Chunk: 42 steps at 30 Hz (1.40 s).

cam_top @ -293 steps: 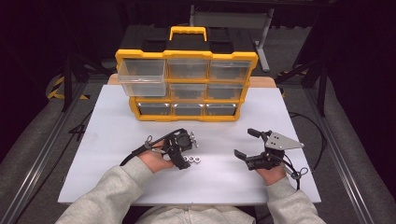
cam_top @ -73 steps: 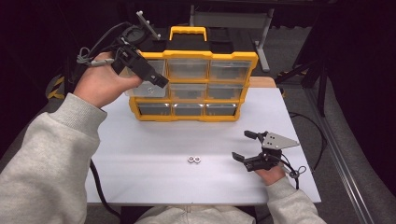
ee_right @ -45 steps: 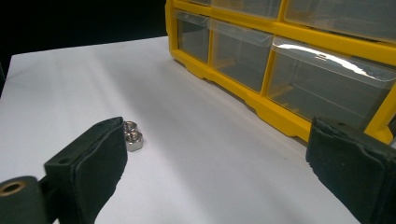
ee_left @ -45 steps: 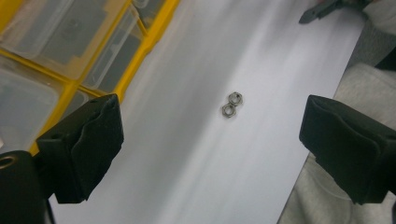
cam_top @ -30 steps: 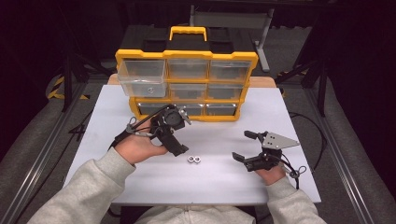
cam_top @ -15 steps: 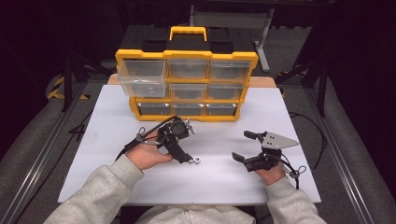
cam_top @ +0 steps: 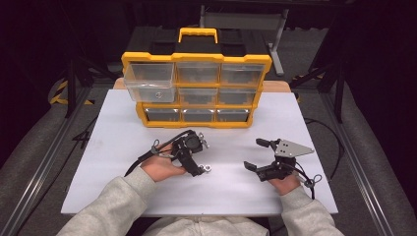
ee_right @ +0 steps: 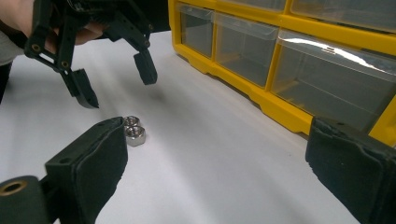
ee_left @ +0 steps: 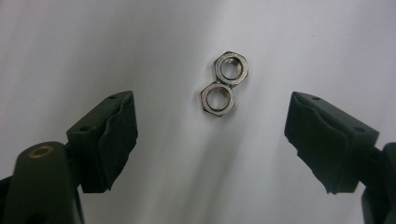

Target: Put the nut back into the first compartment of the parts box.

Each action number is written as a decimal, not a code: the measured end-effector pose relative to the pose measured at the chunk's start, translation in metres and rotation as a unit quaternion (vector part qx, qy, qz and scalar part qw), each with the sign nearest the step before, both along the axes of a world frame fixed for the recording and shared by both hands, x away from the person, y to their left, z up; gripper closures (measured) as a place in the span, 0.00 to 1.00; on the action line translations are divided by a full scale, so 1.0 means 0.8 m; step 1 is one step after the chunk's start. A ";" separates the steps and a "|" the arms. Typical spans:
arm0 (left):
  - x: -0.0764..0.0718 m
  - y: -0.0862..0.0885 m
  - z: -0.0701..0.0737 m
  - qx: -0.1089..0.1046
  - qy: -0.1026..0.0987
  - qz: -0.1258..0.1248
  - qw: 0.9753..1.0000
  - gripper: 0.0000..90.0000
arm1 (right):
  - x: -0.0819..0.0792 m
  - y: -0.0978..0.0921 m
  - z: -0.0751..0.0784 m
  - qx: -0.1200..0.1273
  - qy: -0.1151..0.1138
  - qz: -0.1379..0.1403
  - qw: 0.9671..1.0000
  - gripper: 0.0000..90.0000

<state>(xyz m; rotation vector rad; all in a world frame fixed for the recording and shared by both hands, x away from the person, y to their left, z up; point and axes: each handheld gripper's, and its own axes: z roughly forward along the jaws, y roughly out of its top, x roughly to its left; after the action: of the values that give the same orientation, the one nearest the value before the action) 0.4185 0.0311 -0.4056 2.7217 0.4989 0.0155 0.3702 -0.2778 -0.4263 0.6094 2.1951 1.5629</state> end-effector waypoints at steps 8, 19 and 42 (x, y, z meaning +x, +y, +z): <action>0.001 -0.006 -0.014 0.011 0.010 0.001 1.000 0.34 | 0.001 0.000 0.000 -0.004 0.002 0.002 1.000 0.07; 0.005 -0.017 -0.025 0.026 0.018 -0.006 0.999 0.58 | 0.001 0.003 -0.002 -0.011 0.007 0.006 1.000 0.08; -0.007 -0.011 0.006 0.035 0.017 -0.014 0.999 0.77 | 0.002 0.003 -0.003 -0.014 0.007 0.007 1.000 0.09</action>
<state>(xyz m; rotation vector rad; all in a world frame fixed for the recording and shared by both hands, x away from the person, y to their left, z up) 0.4126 0.0226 -0.4007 2.8021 0.4799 -0.0214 0.3715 -0.2750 -0.4289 0.5998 2.2333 1.5358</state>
